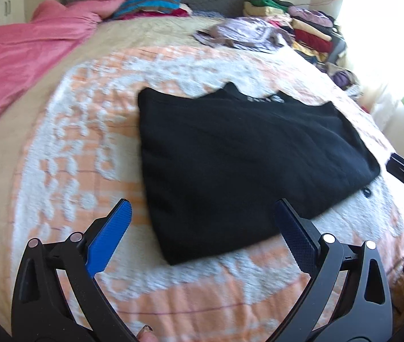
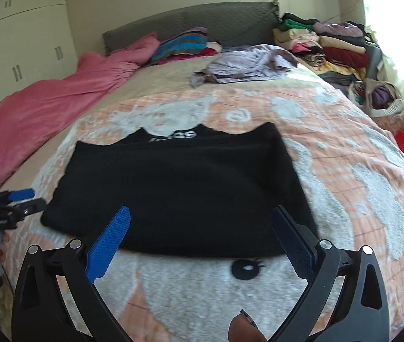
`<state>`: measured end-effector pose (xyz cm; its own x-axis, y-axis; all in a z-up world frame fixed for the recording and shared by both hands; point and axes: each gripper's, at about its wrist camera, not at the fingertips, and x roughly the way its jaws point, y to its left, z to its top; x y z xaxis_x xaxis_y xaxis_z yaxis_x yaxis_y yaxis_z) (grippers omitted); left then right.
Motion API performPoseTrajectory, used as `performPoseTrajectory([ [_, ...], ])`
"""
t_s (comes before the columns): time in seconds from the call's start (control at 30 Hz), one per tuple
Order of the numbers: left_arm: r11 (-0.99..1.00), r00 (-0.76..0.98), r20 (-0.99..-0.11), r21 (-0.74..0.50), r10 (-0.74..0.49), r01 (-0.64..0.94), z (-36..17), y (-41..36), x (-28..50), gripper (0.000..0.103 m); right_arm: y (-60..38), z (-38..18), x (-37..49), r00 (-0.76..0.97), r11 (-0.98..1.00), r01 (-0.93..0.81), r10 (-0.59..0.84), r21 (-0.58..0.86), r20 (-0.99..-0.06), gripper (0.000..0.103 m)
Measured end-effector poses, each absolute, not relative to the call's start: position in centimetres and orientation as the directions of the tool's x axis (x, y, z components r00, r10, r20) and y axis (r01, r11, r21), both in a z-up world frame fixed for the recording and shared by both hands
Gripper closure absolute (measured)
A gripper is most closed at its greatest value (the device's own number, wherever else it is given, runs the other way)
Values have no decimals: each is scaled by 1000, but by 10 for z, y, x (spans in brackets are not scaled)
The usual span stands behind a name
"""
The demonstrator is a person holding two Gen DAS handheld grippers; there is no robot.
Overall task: Fold small clothes
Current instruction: 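Move both open tools to the edge of the folded black sweatshirt, then grasp the sweatshirt edge with the left tool while the right tool grasps beside it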
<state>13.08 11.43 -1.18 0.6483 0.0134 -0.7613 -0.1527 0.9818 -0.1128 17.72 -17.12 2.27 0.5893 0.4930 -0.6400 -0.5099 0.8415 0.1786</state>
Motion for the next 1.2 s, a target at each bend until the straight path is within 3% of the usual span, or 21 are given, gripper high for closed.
performPoseTrajectory([
  [0.5, 948, 609, -786, -105, 105, -300, -15, 180, 159, 10, -53, 18, 137, 471, 662, -748, 579, 46, -665, 5],
  [0.77, 946, 572, -811, -77, 124, -315, -29, 192, 188, 10, 8, -8, 117, 433, 553, -830, 554, -75, -711, 4],
  [1.2, 940, 547, -830, -97, 105, -327, -43, 203, 217, 10, 72, -50, 114, 589, 488, -788, 422, -375, -689, 4],
])
